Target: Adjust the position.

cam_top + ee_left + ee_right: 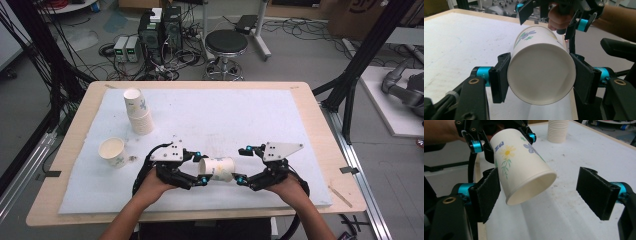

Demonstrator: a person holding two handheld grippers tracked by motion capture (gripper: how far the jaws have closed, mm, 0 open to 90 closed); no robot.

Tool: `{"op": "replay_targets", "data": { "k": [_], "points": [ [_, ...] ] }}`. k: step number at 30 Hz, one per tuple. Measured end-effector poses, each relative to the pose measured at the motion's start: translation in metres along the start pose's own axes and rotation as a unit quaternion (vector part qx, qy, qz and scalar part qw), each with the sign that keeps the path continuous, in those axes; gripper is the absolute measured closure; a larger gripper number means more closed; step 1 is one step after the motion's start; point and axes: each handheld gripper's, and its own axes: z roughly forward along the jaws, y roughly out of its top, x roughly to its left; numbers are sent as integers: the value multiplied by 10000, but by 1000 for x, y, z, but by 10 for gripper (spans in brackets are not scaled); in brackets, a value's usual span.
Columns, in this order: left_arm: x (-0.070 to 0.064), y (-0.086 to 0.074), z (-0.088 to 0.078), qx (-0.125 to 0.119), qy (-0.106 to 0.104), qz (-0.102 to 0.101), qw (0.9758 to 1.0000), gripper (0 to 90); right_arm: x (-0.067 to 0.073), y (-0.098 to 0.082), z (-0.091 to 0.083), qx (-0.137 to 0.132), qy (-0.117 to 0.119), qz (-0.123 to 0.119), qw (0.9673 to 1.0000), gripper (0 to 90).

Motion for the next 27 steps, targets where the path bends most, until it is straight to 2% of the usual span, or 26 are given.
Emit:
{"op": "replay_targets", "data": {
  "k": [4,9,15,27],
  "points": [
    [-1,-1,-3,-117,-1,36,9999,372,1,-7,1,-129,66,49,9999,201],
    [1,-1,-10,-376,-51,39,9993,372,-1,-14,3,-235,163,85,9996,202],
    [2,1,-12,-399,-109,203,9989,372,-1,-16,3,-301,300,88,9991,203],
    [-1,6,-12,-447,-268,318,9981,372,2,-15,8,-271,493,49,9984,208]
  ]
}}
